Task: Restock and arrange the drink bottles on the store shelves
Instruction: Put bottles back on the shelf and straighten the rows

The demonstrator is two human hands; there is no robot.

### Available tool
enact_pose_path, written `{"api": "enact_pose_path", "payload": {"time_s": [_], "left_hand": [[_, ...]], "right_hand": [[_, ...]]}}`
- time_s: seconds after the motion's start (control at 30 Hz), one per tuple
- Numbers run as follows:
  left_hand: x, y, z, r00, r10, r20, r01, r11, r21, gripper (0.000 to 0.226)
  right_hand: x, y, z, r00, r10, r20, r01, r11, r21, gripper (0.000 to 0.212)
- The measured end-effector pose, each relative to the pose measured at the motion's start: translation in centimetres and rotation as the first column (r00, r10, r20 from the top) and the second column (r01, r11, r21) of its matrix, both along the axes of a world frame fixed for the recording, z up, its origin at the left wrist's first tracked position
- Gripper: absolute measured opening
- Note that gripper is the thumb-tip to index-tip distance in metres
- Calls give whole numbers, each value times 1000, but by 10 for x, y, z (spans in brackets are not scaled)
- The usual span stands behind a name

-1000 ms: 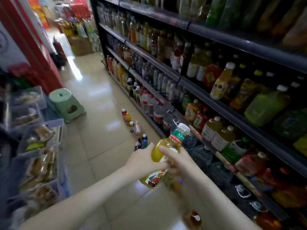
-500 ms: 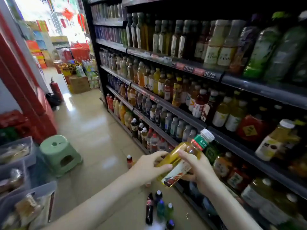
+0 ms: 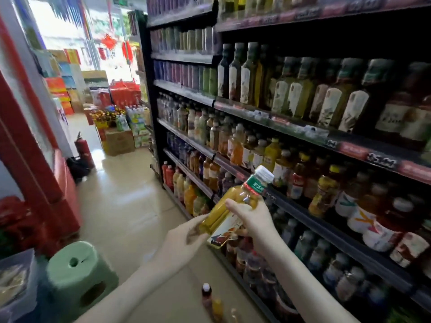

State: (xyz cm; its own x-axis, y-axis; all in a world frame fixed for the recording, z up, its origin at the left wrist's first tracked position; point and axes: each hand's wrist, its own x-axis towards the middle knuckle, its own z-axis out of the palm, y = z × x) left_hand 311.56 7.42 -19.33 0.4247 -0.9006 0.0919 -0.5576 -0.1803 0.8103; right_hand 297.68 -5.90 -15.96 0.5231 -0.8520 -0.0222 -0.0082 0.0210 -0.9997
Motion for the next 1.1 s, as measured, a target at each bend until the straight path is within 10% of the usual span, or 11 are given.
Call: {"api": "enact_pose_path", "payload": {"time_s": [0.6,1.1], "left_hand": [[222,-298,67,847,-435,306,484,869,-106,51],[219,-472,134,709,-439,552,695,568,-440,51]], "right_hand": [[168,-203,71,754,-581,306,636,762,-121,56],[182,-273,113,382,-815,435,904,230,-361,42]]}}
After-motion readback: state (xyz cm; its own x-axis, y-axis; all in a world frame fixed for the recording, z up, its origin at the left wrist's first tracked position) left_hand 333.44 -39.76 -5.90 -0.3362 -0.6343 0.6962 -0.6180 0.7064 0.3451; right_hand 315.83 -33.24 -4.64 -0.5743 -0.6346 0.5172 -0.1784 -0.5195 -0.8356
